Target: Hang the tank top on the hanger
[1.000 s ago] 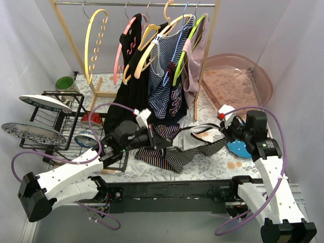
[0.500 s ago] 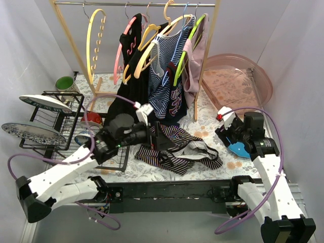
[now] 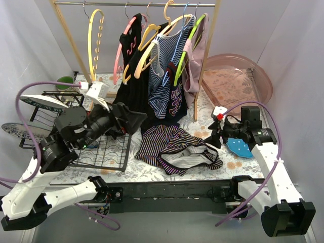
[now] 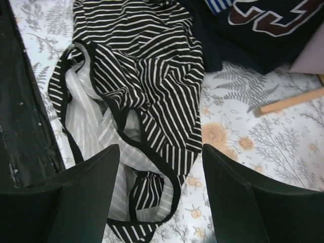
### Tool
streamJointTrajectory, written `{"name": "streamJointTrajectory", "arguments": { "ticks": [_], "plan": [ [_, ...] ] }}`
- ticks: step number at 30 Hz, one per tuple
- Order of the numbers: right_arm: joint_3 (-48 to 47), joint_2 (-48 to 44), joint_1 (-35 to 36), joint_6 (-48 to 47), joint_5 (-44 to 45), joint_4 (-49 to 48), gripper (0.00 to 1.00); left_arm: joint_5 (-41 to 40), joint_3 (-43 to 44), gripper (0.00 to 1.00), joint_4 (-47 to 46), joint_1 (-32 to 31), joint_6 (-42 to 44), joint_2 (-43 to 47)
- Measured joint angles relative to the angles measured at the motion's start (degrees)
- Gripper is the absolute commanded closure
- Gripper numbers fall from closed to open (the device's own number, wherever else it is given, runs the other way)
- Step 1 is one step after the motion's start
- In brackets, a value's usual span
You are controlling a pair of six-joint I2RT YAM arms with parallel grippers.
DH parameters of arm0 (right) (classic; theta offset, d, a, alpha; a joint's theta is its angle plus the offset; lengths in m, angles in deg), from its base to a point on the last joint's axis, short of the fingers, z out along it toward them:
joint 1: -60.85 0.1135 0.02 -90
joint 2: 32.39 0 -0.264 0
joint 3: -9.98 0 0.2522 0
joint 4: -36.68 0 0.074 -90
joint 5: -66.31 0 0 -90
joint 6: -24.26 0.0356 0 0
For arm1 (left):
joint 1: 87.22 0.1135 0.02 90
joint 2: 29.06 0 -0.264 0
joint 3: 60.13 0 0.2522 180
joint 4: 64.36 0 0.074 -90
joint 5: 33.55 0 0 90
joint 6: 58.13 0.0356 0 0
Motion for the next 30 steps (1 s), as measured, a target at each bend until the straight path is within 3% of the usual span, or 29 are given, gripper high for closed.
{"name": "streamJointTrajectory", "arguments": {
  "ticks": [10, 20, 23, 27, 30],
  "plan": [
    [4.07, 3.37, -0.28, -1.95, -7.26, -1.16, 0.26, -15.26, 13.46, 0.02, 1.53, 0.00, 10.54, -4.66],
    [4.83, 3.30, -1.16, -3.02, -9.88, -1.46, 0.26, -23.96, 26.95, 0.02, -7.65, 0.63, 22.45, -21.24],
    [4.92, 2.99, -1.46, -3.17, -10.25, -1.46, 0.26, -20.87, 32.85, 0.02, -9.40, 5.81, 22.86, -26.34],
    [5.18, 2.67, -1.77, -3.58, -11.02, -1.42, 0.26, -13.49, 41.11, 0.02, -9.20, 22.53, 18.88, -33.42],
    [5.27, 2.64, -1.81, -4.15, -11.23, -1.20, 0.26, -10.01, 41.38, 0.02, -9.44, 31.61, 15.02, -35.74]
  ]
}}
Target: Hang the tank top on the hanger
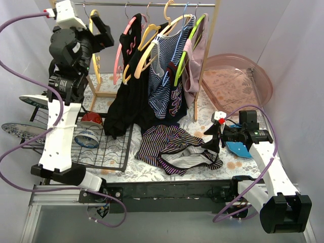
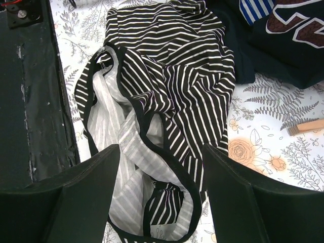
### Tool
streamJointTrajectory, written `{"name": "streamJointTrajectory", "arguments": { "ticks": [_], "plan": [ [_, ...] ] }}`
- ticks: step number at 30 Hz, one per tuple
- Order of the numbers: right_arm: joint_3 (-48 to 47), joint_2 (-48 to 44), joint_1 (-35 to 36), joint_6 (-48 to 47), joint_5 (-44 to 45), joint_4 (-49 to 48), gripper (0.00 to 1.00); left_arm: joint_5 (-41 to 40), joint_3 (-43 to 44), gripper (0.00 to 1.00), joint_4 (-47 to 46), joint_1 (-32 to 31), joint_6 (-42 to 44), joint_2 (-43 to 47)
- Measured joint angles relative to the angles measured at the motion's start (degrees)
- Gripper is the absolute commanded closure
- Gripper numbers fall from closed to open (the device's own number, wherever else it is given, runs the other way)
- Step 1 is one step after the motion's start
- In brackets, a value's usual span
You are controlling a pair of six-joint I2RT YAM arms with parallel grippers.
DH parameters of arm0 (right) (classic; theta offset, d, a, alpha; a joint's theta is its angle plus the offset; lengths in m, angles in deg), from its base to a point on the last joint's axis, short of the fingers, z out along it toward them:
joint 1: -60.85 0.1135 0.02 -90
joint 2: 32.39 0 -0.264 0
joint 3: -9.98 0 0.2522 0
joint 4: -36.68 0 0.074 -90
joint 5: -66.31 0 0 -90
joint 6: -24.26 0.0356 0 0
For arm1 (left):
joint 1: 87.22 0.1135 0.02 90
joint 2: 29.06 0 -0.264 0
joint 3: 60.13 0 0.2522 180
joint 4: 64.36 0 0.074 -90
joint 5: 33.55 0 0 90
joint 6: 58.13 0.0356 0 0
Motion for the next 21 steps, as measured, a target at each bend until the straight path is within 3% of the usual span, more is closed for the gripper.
{"name": "streamJointTrajectory", "arguments": {
  "ticks": [4, 10, 18, 21],
  "plan": [
    [0.00, 0.00, -0.33, -0.37, -0.04, 0.11, 0.26, 8.13, -4.13, 0.02, -2.12, 10.97, -6.40, -0.20],
    [0.00, 0.00, -0.70, -0.55, -0.09, 0.15, 0.26, 20.17, -11.63, 0.14, -5.84, 25.22, -14.43, -0.57],
    [0.00, 0.07, -0.70, -1.01, -0.26, 0.26, 0.25, 33.57, -12.41, 0.20, -7.54, 27.39, -17.68, -4.81],
    [0.00, 0.37, -0.72, -1.27, -0.26, 0.42, 0.25, 36.22, -12.39, 0.28, -7.85, 27.34, -17.94, -5.53]
  ]
}}
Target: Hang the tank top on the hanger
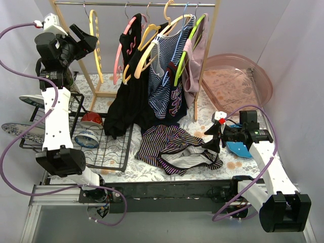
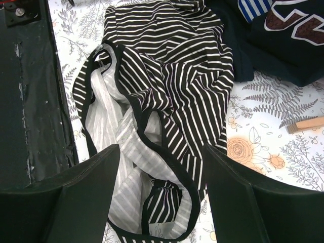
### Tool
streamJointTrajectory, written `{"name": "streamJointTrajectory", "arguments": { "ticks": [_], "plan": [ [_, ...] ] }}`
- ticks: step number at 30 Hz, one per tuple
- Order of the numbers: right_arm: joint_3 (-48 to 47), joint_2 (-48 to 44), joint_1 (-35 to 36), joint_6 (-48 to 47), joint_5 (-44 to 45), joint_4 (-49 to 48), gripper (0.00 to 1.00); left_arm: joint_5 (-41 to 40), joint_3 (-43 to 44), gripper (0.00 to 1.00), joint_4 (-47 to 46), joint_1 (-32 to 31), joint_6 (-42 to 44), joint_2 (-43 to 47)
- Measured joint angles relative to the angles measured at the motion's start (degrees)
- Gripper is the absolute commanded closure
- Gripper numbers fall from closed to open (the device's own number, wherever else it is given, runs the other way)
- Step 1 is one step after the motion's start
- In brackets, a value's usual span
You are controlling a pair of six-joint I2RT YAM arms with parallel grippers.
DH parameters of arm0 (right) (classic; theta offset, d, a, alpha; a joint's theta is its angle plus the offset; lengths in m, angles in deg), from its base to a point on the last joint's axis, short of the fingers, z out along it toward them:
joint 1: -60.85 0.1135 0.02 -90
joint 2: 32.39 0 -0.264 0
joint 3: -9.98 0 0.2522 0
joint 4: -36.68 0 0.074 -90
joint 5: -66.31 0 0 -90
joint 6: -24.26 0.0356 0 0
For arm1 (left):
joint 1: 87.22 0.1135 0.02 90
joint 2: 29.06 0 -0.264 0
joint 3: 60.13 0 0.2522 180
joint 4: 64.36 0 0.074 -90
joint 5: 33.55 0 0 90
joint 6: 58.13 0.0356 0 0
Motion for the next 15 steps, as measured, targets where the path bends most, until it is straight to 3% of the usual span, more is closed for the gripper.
{"name": "streamJointTrajectory", "arguments": {
  "ticks": [2, 9, 15],
  "plan": [
    [0.00, 0.22, -0.02, -0.20, 0.00, 0.22, 0.26, 1.20, 0.04, 0.37, -0.31, 0.00, 0.00, -0.55],
    [0.00, 0.39, -0.02, -0.48, 0.00, 1.01, 0.25, 2.23, 1.92, 0.39, 1.14, -0.28, 1.62, -4.63],
    [0.00, 0.81, -0.24, -0.59, 0.00, 1.18, 0.25, -1.99, 2.56, 0.44, 4.94, -2.08, 6.01, -6.05]
  ]
}}
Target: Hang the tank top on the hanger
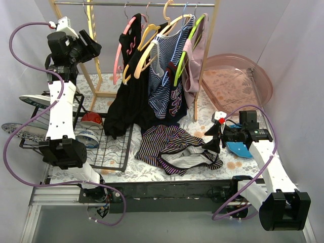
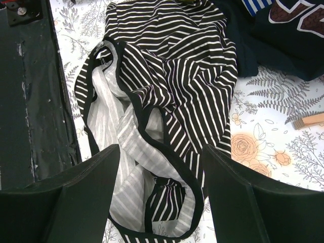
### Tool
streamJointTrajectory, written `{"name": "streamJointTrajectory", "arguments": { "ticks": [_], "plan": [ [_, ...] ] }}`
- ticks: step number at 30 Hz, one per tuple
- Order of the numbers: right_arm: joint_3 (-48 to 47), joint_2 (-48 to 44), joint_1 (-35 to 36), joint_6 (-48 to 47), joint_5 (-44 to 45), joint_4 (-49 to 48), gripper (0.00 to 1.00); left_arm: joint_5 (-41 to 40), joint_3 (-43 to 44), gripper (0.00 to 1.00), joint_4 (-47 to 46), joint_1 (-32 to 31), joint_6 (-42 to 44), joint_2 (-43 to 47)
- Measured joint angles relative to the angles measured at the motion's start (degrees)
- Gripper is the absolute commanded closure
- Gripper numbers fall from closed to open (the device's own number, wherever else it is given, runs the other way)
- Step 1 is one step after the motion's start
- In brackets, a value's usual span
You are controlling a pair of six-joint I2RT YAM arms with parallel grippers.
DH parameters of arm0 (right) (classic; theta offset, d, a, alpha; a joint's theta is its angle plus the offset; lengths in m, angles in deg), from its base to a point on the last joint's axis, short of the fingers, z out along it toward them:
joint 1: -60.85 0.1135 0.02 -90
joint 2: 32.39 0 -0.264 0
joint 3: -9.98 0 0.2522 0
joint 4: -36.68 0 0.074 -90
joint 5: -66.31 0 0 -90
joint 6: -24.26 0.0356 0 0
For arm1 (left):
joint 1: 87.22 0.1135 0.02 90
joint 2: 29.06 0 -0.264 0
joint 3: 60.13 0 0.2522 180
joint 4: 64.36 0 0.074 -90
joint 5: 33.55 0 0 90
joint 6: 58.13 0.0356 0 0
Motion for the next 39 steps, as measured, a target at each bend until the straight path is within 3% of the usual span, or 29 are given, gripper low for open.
{"name": "streamJointTrajectory", "arguments": {
  "ticks": [11, 16, 19, 21, 35, 39],
  "plan": [
    [0.00, 0.42, -0.15, -0.17, -0.02, 0.20, 0.25, -5.66, 1.79, 0.68, 1.18, -1.97, 5.64, 0.02],
    [0.00, 0.46, -0.24, -0.24, -0.04, 0.33, 0.25, -7.50, 1.84, 0.74, 1.64, -2.71, 6.97, 0.09],
    [0.00, 0.63, -0.42, -0.31, -0.09, 0.48, 0.25, -7.82, 1.86, 0.95, 1.88, -2.93, 7.34, 0.33],
    [0.00, 0.72, -0.48, -0.44, -0.20, 0.63, 0.25, -7.72, 2.08, 1.00, 1.57, -3.08, 7.54, 0.46],
    [0.00, 1.05, -0.92, -1.27, -0.46, 1.42, 0.25, -7.04, 2.97, 1.00, 2.93, -3.17, 8.26, 0.63],
    [0.00, 1.42, -0.94, -1.33, -0.46, 1.51, 0.25, -5.51, -0.28, 1.00, -0.57, -3.17, 8.28, 2.38]
  ]
}}
